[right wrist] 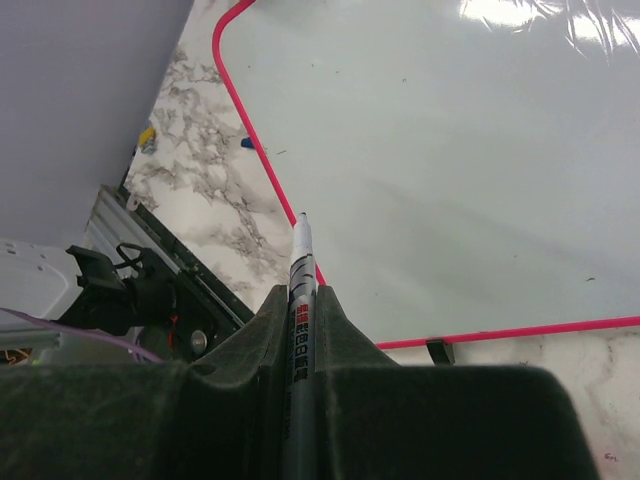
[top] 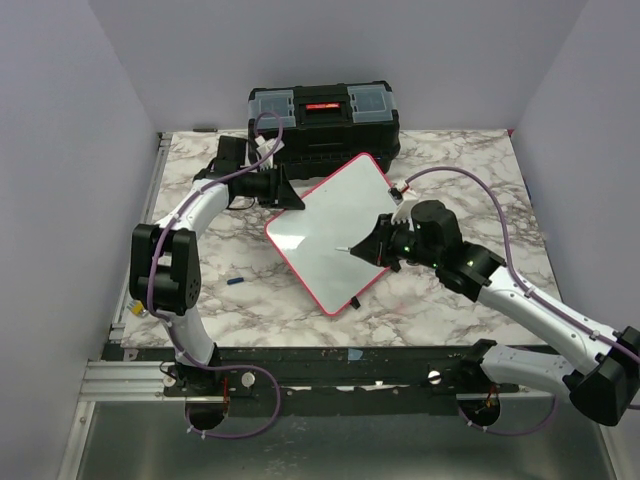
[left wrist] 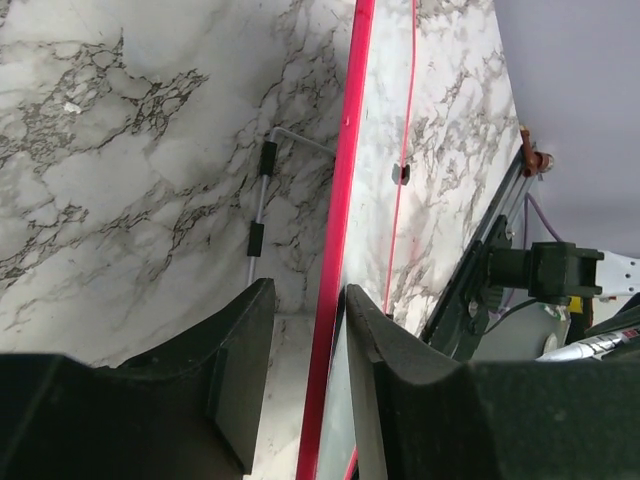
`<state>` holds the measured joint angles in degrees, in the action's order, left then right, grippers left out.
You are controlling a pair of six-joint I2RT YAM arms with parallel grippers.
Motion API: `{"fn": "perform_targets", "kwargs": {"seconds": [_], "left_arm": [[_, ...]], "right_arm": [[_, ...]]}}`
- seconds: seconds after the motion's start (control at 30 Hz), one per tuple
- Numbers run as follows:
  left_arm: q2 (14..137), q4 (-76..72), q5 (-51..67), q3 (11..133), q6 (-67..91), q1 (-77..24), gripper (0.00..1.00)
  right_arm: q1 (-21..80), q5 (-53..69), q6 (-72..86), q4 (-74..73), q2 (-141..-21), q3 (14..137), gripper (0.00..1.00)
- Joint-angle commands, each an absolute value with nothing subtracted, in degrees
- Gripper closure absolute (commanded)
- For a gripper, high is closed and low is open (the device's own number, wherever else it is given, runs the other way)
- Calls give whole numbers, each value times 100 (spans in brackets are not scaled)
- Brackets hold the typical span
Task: Write a sentence on the whiteboard
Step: Hold the whiteboard on the whiteboard stand, then write a sentence on the whiteboard.
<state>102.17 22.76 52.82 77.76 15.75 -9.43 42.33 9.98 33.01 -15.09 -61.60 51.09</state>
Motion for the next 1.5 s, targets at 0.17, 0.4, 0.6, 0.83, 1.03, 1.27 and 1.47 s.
{"fn": "perform_targets", "kwargs": {"seconds": [0.17,0.4,0.6,0.83,1.03,1.27,1.47], "left_arm": [[10408,2142,5804,7810,1515,-940,72],[10280,2018,5930,7754,1619,-949,89],[10109,2005,5791,7724,1627,-1010,100],[9869,2027,5538,7709,1657,-1098,100],[9687,1901,5309,7675,1790,-1210,100],[9540,1821,5162,7537,1855,-1250,100],[9396,1803,5078,7445,1835,-1248,100]], "right_arm": [[4260,1142,3359,-1433,-6264,5243,99],[4262,1149,3339,-1385,-6319,5230,99],[4260,1154,3357,-1293,-6282,5227,99],[4422,414,3388,-1786,-6456,5696,99],[5050,-778,3385,-2299,-7061,6423,99],[5714,-1602,3398,-2616,-7941,7207,99],[5991,-2094,3487,-2862,-8375,7571,99]]}}
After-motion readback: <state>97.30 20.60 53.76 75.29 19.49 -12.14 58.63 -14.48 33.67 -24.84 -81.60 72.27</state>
